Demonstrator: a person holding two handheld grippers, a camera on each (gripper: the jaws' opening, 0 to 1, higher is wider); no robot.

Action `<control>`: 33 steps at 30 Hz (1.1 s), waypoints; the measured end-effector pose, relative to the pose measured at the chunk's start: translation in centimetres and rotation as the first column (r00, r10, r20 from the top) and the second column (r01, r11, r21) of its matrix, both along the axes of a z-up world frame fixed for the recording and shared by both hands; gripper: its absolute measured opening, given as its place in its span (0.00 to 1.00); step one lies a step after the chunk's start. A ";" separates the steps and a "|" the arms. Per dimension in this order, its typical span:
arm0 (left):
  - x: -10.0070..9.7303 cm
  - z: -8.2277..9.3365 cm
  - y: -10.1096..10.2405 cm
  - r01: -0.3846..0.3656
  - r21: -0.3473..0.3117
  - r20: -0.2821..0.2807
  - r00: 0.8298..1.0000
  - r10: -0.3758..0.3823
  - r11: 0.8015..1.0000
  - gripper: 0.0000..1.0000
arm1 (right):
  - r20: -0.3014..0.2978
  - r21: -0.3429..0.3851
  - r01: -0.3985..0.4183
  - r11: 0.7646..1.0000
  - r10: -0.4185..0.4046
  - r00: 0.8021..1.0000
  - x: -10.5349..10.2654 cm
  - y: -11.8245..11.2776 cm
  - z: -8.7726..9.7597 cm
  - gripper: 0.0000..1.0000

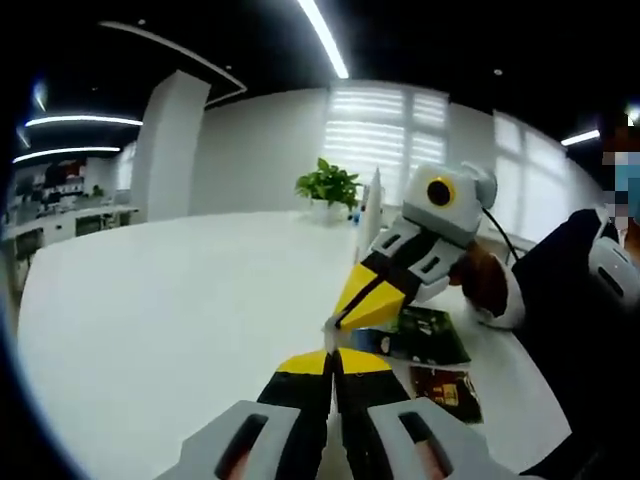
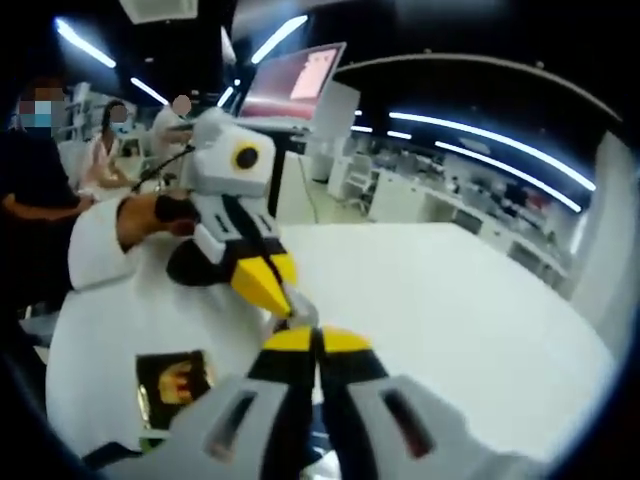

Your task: Arrange the skincare products in the storage area until every visible bottle or jar stands upright without overlapping.

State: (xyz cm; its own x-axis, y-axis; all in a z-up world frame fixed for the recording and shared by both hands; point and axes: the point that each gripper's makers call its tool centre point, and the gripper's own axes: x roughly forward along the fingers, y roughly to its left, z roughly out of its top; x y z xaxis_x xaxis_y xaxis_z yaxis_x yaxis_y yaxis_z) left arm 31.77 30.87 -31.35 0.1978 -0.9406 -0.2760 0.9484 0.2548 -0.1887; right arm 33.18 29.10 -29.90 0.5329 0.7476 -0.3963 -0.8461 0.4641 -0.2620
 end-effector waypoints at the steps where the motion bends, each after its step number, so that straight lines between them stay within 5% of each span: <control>1: 0.0 0.0 0.0 0.000 0.002 0.003 1.000 0.000 1.000 0.00 | 0.000 0.001 -0.001 1.000 0.001 1.000 0.0 0.0 0.0 0.00; 13: 0.2 -0.5 -0.1 0.003 0.038 0.018 1.000 -0.004 0.999 0.00 | 0.033 -0.050 0.001 0.999 0.000 0.999 0.0 -0.1 -0.5 0.00; 33: -0.2 -2.2 -0.3 0.007 0.147 0.039 0.999 -0.012 0.989 0.01 | 0.005 -0.140 -0.023 0.990 0.024 1.000 -0.6 -0.2 -2.4 0.00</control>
State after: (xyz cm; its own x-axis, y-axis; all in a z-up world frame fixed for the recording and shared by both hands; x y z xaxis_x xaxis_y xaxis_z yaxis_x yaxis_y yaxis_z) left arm 31.61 30.56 -33.51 0.2026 -0.8925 -0.4030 0.9569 0.2678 -0.1121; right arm 32.56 28.90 -32.27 0.5190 0.6973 -0.4943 -0.8542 0.4028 -0.3287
